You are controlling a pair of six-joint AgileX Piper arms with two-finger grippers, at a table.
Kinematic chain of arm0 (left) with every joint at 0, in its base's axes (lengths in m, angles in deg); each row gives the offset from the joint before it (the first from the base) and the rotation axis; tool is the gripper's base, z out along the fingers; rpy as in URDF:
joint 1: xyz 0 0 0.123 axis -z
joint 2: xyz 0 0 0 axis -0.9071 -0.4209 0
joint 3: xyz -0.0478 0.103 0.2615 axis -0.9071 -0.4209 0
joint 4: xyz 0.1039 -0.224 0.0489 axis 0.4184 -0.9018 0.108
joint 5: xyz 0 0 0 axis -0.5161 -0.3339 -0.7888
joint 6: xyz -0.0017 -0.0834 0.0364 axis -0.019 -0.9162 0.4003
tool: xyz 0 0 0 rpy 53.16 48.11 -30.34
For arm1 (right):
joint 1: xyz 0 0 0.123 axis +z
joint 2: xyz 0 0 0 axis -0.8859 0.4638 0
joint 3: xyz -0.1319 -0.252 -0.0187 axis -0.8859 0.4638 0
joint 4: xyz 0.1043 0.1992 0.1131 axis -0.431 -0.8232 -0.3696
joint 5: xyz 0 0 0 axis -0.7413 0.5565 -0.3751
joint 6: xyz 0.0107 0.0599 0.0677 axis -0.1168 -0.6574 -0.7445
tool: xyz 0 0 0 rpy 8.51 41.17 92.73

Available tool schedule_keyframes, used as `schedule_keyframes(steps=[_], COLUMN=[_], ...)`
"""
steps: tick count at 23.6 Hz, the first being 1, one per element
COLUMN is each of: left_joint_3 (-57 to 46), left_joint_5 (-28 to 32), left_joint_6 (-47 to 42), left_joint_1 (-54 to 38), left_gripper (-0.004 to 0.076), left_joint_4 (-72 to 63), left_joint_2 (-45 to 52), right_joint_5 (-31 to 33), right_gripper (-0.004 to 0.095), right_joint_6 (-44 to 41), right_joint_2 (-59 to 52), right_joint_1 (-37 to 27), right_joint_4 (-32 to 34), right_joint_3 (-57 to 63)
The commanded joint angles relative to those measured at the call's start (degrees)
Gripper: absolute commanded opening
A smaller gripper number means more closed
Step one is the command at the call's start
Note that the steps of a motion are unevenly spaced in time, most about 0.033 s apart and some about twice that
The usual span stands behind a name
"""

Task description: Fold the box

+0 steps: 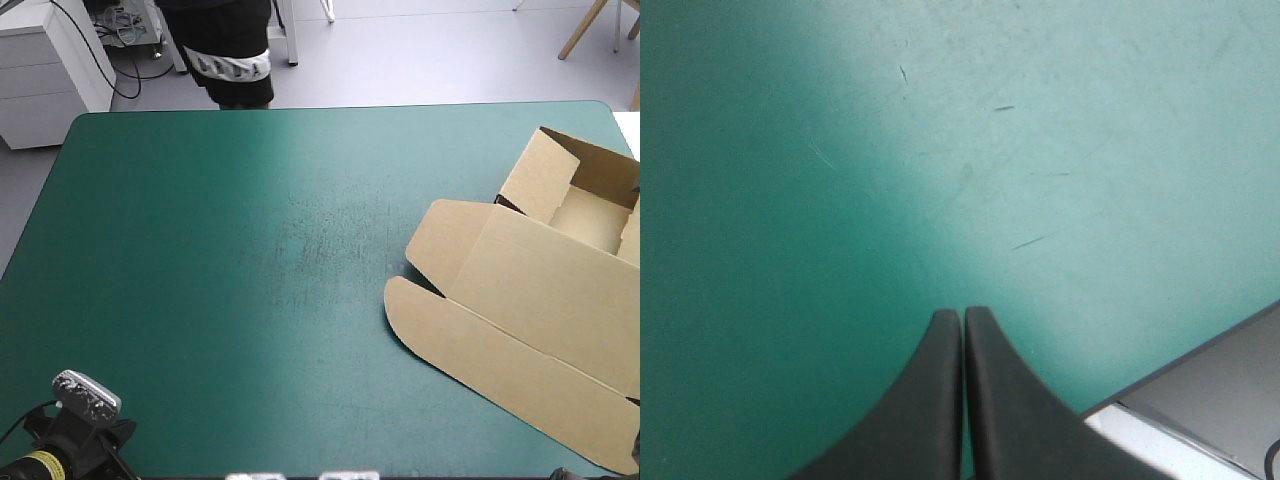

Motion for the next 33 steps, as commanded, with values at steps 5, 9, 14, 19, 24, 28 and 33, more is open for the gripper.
schedule_keyframes(steps=[5,9,14,19,24,28,33], left_joint_3=[1.52,1.52,1.52,1.52,1.52,1.52,1.52], left_joint_5=[1.94,1.94,1.94,1.94,1.94,1.94,1.94], left_joint_6=[-0.49,-0.49,-0.49,-0.49,-0.49,-0.49,-0.49], left_joint_1=[-0.04,-0.04,-0.04,-0.04,-0.04,-0.04,-0.04], left_gripper=[-0.0010,-0.0010,-0.0010,-0.0010,-0.0010,-0.0010,-0.0010], left_joint_4=[-0.27,-0.27,-0.27,-0.27,-0.27,-0.27,-0.27], left_joint_2=[-0.52,-0.52,-0.52,-0.52,-0.52,-0.52,-0.52], right_joint_5=[-5.60,-7.59,-3.86,-1.42,-2.55,-3.00,-3.12], right_gripper=[-0.0018,-0.0018,-0.0019,-0.0019,-0.0019,-0.0019,-0.0019], right_joint_6=[3.82,7.93,10.77,11.53,11.53,11.53,12.64], right_joint_2=[-14.92,-25.04,-34.93,-43.08,-48.24,-50.61,-53.29], right_joint_1=[-0.02,4.26,14.95,20.79,22.32,22.32,22.32], right_joint_4=[-4.15,-6.99,-6.45,-3.94,-3.94,-4.14,-4.99], right_joint_3=[11.03,21.01,30.49,36.32,39.73,42.28,45.84])
